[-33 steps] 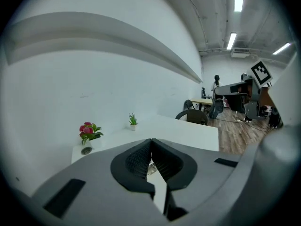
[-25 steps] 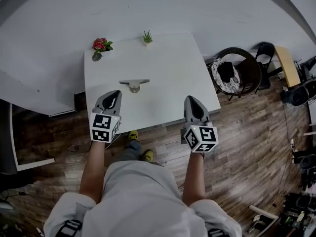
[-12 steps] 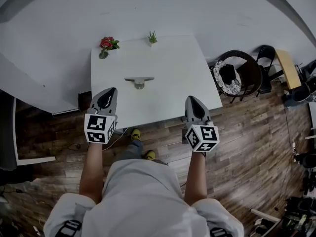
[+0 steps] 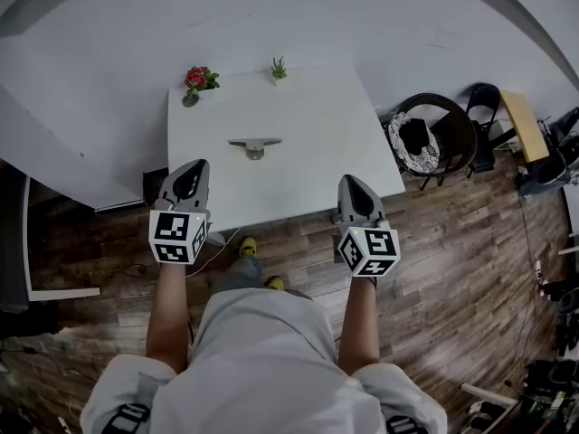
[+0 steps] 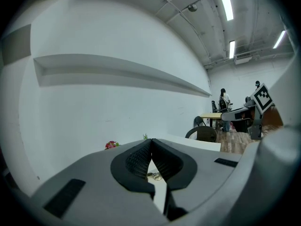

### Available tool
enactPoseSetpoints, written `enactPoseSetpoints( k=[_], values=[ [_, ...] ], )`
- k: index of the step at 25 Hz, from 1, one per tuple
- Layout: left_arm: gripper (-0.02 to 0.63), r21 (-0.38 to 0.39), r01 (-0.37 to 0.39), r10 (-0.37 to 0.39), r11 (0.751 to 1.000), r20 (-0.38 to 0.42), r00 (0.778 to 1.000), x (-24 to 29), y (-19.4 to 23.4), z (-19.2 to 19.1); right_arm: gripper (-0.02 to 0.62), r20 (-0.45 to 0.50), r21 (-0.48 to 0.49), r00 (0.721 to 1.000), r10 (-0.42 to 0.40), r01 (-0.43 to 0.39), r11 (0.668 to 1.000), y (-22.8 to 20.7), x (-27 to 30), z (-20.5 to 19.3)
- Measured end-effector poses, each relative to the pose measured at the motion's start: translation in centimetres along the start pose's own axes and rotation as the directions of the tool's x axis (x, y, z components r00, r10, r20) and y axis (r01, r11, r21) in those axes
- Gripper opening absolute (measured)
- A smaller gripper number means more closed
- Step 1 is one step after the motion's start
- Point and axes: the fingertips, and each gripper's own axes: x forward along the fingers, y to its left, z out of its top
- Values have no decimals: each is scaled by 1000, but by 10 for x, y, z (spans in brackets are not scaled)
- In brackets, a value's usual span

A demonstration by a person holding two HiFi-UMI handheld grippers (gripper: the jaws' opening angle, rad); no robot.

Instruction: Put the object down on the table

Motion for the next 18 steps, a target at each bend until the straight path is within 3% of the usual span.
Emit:
enactPoseSetpoints(
  k=[18],
  values=[
    [20,7,-58,58,998,30,998,-26,5,11,5,20,5,1000,1,-1,1000,-2,-21,-1]
  ],
)
